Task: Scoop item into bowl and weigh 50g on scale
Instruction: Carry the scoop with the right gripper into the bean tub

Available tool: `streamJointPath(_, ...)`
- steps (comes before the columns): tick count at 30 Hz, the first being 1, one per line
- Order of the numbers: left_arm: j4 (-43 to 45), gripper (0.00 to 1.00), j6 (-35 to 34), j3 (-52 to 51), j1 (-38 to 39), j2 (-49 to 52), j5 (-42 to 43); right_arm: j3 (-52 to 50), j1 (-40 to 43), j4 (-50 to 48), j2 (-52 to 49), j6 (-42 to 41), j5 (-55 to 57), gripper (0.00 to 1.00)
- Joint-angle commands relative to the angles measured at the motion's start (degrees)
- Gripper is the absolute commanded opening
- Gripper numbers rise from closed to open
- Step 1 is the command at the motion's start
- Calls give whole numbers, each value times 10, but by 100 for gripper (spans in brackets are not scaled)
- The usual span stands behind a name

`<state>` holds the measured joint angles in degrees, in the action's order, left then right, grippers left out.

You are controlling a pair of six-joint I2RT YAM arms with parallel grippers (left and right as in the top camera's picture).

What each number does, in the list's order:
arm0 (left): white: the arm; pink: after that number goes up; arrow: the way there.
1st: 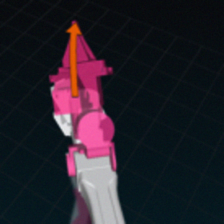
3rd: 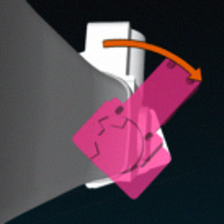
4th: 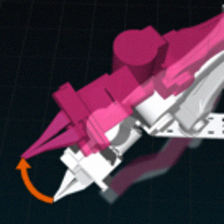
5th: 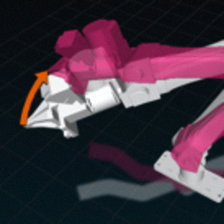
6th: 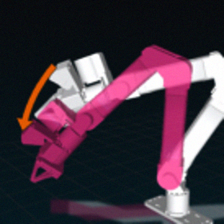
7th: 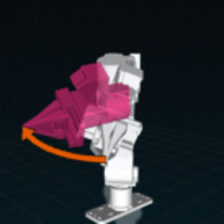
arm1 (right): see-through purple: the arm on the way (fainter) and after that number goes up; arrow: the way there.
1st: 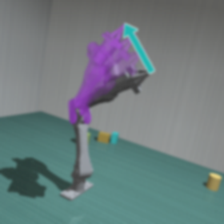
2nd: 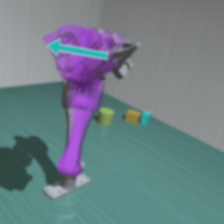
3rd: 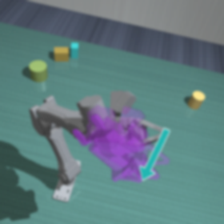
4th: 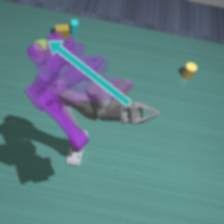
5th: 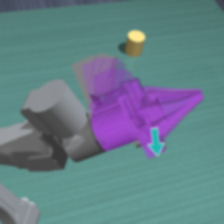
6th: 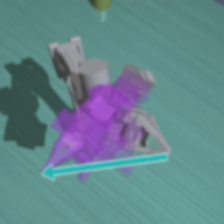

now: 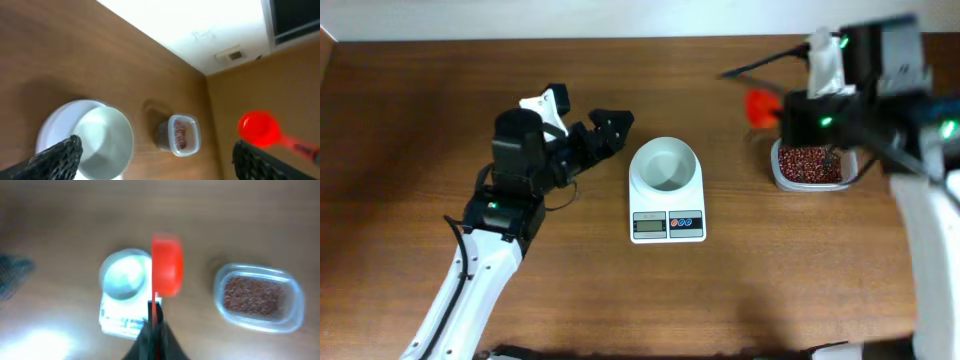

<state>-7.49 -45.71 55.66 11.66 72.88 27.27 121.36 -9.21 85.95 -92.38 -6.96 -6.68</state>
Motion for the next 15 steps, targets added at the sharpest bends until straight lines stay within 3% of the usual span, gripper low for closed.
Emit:
streamJointPath(1, -87, 99, 156, 43, -11, 3, 22, 90, 95, 70, -108, 60, 16, 4)
streamJointPath(3, -215, 99, 224, 94, -11, 3, -49, 90, 155, 99, -174, 87, 16, 4)
streamJointPath(5, -274, 99, 271, 106, -10, 3, -89, 90, 201, 114, -259, 100, 41, 4)
streamJointPath(11, -293, 99, 296, 106, -9, 5, -121, 89, 216, 107, -384, 132, 37, 4)
streamJointPath(15, -297, 99, 296, 106, -9, 41, -121, 89, 212, 68, -397, 173, 13, 4)
